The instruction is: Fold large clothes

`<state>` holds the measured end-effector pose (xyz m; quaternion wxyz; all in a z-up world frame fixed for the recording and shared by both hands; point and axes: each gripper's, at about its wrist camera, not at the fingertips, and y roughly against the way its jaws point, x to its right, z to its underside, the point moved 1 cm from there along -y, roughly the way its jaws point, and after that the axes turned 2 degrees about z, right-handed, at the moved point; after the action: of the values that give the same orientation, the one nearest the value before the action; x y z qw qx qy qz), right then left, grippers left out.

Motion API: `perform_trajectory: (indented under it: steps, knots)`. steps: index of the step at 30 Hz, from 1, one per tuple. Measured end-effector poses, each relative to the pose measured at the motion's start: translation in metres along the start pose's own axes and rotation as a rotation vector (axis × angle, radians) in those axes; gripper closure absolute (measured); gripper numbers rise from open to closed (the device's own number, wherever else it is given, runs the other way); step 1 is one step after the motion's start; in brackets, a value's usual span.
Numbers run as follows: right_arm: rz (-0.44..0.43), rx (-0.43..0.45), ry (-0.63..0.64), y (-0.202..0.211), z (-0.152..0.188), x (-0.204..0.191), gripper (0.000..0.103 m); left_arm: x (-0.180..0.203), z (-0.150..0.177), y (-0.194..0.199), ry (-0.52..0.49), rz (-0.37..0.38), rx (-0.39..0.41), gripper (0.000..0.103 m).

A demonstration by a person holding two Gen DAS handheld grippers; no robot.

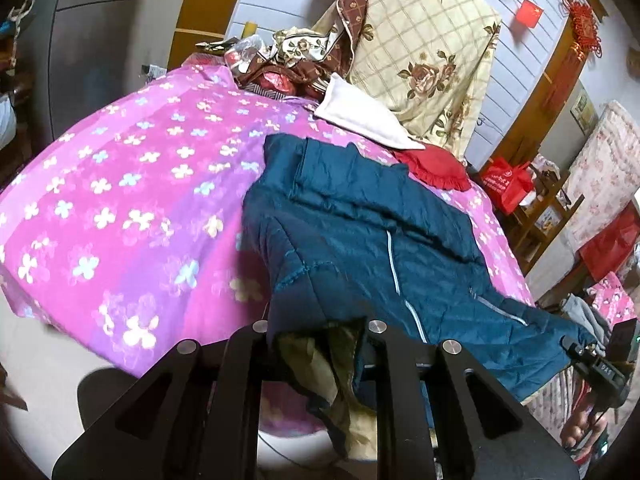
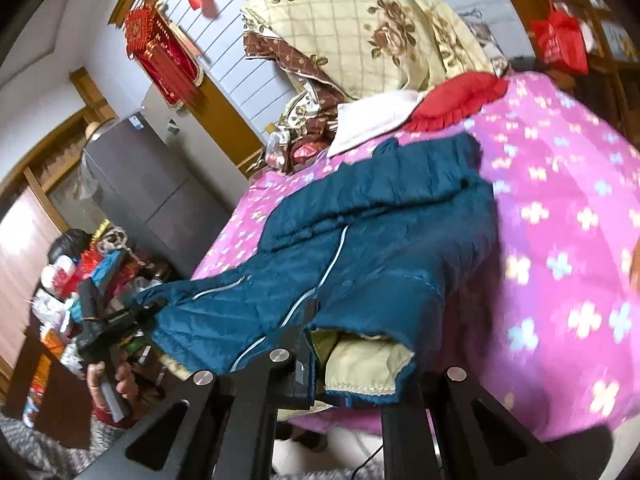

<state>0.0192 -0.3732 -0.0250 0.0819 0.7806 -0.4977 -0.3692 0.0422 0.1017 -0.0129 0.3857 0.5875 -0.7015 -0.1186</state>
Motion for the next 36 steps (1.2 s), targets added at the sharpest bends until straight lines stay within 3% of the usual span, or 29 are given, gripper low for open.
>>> perform_trajectory:
  steps: [6,11,17,22,28,36]
  knots:
    - [0.070,0.041,0.068,-0.031,-0.066,-0.009,0.095,0.025,-0.050,-0.028,-0.102,-0.083,0.051,0.090]
    - [0.138,0.080,0.100,-0.061,-0.135,-0.013,0.095,0.051,-0.122,-0.065,-0.190,-0.176,0.102,0.090]
    - [0.221,0.117,0.117,-0.105,-0.209,-0.015,0.095,0.056,-0.205,-0.121,-0.145,-0.260,0.099,0.090]
    - [0.312,0.121,0.105,-0.152,-0.257,0.001,0.095,0.059,-0.253,-0.172,-0.124,-0.331,0.084,0.090]
    - [0.382,0.076,0.036,-0.215,-0.293,0.041,0.095,0.062,-0.283,-0.245,-0.128,-0.410,0.034,0.090]
    - [0.443,0.008,-0.005,-0.288,-0.305,0.092,0.095,0.048,-0.282,-0.352,-0.153,-0.516,-0.038,0.090]
